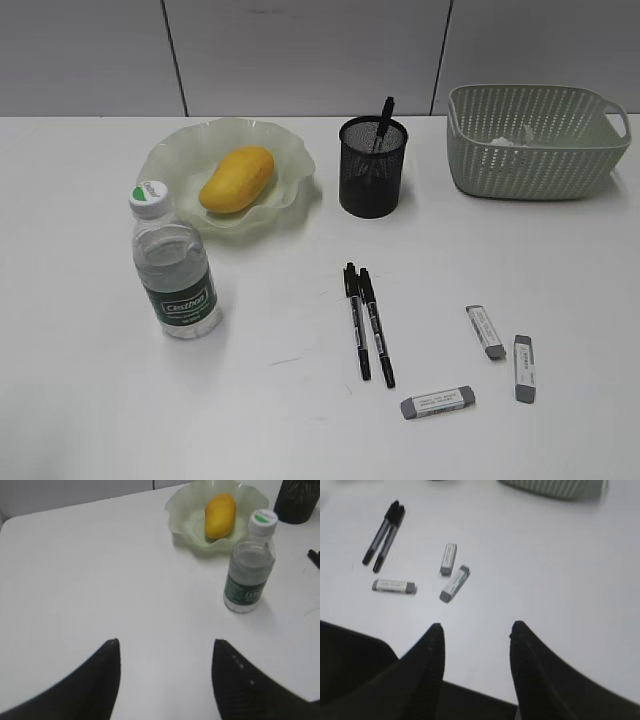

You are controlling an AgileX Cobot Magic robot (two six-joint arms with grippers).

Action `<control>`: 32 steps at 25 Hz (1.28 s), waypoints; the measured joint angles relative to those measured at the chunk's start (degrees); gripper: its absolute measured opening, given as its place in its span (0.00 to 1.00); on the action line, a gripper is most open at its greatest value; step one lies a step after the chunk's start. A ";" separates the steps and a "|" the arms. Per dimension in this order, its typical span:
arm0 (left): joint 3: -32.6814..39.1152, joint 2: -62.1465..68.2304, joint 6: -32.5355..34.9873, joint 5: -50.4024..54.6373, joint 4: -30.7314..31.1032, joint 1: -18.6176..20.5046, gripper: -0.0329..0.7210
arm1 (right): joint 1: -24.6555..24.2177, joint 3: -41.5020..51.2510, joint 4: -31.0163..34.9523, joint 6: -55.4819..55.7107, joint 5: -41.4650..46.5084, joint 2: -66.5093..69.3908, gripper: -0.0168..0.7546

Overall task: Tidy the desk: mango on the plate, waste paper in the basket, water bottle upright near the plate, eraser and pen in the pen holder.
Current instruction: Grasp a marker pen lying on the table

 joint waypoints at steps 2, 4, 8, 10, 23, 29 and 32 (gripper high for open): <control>-2.33 5.72 3.65 -4.51 -3.34 0.00 0.62 | 0.00 0.27 -0.45 0.00 -0.41 -5.07 0.47; -5.13 12.45 10.27 -9.17 -10.32 0.00 0.59 | 0.00 0.35 -0.81 0.00 -0.68 -6.96 0.46; -13.04 27.73 26.16 -14.85 -28.64 -1.31 0.50 | 0.00 0.35 -0.93 0.05 -0.80 -7.19 0.42; -17.32 36.84 30.66 -16.99 -34.84 -4.94 0.48 | 0.00 0.35 -1.05 0.05 -0.85 -7.19 0.41; -36.73 85.70 -8.86 -29.05 -10.75 -37.54 0.51 | 0.00 0.39 -1.15 0.05 -0.85 -7.19 0.40; -47.01 100.76 -22.60 -25.37 -2.16 -36.92 0.53 | 0.00 0.39 -1.21 0.05 -0.85 -7.19 0.39; -52.28 107.31 -30.39 -20.44 5.69 -36.92 0.53 | 0.00 0.39 -1.26 0.05 -0.85 -7.19 0.39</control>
